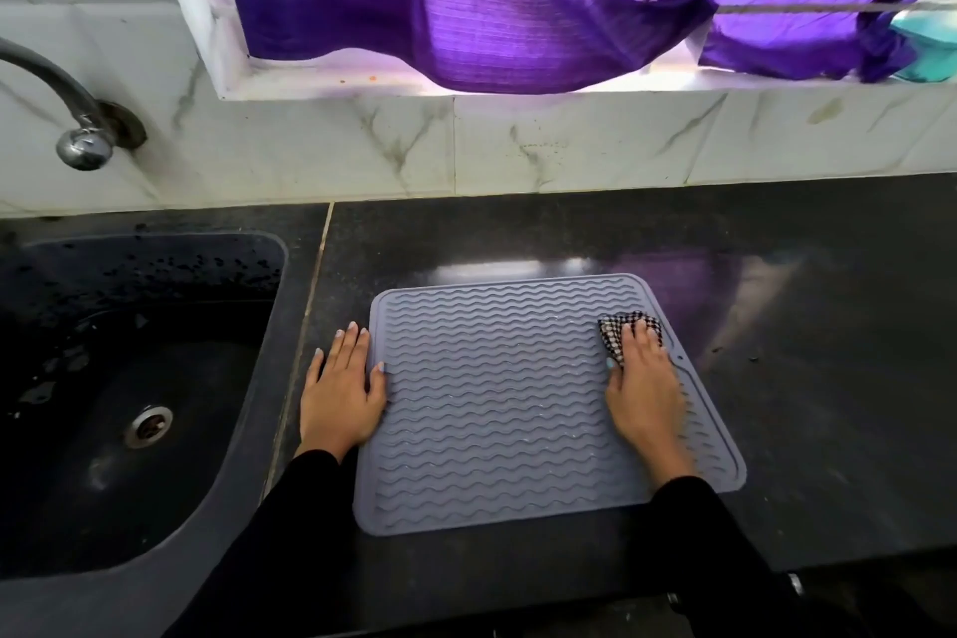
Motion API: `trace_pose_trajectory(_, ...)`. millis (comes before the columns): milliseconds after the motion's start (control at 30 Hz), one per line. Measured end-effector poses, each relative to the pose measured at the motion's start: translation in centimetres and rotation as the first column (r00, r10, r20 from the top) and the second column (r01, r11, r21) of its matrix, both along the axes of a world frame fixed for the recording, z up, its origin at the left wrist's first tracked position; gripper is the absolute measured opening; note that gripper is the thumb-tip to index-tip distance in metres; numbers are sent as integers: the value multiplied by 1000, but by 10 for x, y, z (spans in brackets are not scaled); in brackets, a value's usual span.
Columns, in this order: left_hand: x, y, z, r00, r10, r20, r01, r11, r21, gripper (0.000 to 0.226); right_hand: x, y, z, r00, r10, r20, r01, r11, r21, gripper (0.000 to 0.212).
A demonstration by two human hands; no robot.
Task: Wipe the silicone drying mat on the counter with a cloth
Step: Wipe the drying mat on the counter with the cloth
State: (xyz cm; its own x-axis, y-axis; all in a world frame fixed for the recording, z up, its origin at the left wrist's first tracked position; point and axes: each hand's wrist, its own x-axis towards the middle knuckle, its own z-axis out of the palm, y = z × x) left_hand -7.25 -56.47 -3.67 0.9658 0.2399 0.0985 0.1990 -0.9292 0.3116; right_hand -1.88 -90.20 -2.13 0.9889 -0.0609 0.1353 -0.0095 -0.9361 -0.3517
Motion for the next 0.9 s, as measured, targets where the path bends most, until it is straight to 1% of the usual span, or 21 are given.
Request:
trace_pose_trajectory(67, 0, 0, -1, 1000, -1, -2, 1, 1000, 6, 83, 1, -2, 1, 999, -8, -36, 8, 1000, 0, 58)
trace_pose_trajectory(267, -1, 1, -1, 1000, -7, 8, 7, 1000, 14, 82, 5, -9, 9, 996, 2, -87, 9, 991, 131, 56)
trace_pose_trajectory(300, -2, 1, -1, 1000, -8, 7, 8, 1000, 13, 82, 7, -12, 9, 996, 5, -84, 10, 984, 178, 54)
trace_pose_trajectory(333, -2, 2, 0, 1000, -10, 6, 10, 1000, 6, 82, 9, -14, 10, 997, 12, -78, 10, 962, 273, 52)
trace_pose_trajectory(367, -2, 2, 1, 1000, -12, 4, 12, 1000, -1, 80, 13, -17, 11, 997, 10, -77, 22, 916, 400, 49)
trace_pose_trajectory(400, -2, 1, 1, 1000, -13, 0, 13, 1000, -8, 77, 19, -23, 12, 996, -10, -90, 59, 830, 554, 46)
trace_pose_trajectory(433, -3, 1, 2, 1000, -15, 0, 15, 1000, -12, 74, 23, -29, 18, 990, -41, -135, 126, 687, 715, 43)
trace_pose_trajectory(467, -3, 1, 3, 1000, -20, 4, 20, 1000, -20, 72, 26, -35, 27, 977, -84, -196, 211, 492, 845, 41)
trace_pose_trajectory(500, -4, 2, 4, 1000, -29, 7, 29, 999, -35, 70, 29, -41, 33, 963, -139, -232, 266, 335, 904, 40)
trace_pose_trajectory(533, -4, 3, 5, 999, -39, 9, 39, 998, -56, 70, 29, -46, 39, 950, -207, -234, 284, 262, 922, 40)
trace_pose_trajectory(567, -5, 4, 6, 999, -46, 11, 47, 996, -78, 70, 26, -49, 44, 939, -266, -220, 293, 277, 915, 41)
trace_pose_trajectory(600, -5, 5, 6, 999, -51, 14, 53, 994, -99, 69, 21, -51, 49, 931, -319, -178, 297, 377, 877, 41)
trace_pose_trajectory(633, -6, 5, 7, 998, -56, 16, 57, 992, -112, 69, 15, -51, 51, 925, -365, -107, 304, 539, 786, 41)
trace_pose_trajectory(667, -6, 5, 7, 998, -59, 19, 61, 992, -113, 69, 5, -49, 51, 934, -355, -45, 288, 671, 683, 42)
trace_pose_trajectory(700, -7, 5, 7, 998, -61, 26, 63, 992, -110, 69, -2, -45, 46, 954, -300, -17, 251, 765, 593, 43)
trace_pose_trajectory(767, -7, 4, 7, 998, -58, 38, 62, 992, -108, 68, -16, -32, 27, 985, -165, -44, 167, 874, 456, 47)
trace_pose_trajectory(800, -7, 4, 6, 997, -55, 46, 60, 992, -107, 67, -22, -24, 17, 993, -102, -55, 114, 937, 331, 50)
trace_pose_trajectory(833, -7, 4, 6, 997, -53, 51, 58, 993, -104, 66, -26, -18, 8, 997, -56, -46, 63, 985, 160, 54)
trace_pose_trajectory(867, -6, 4, 5, 997, -52, 55, 57, 994, -97, 66, -28, -15, 0, 999, -20, -27, 21, 1000, 5, 57)
trace_pose_trajectory(900, -6, 4, 5, 997, -51, 59, 57, 994, -89, 66, -28, -14, -5, 1000, -14, -10, 13, 997, -74, 60)
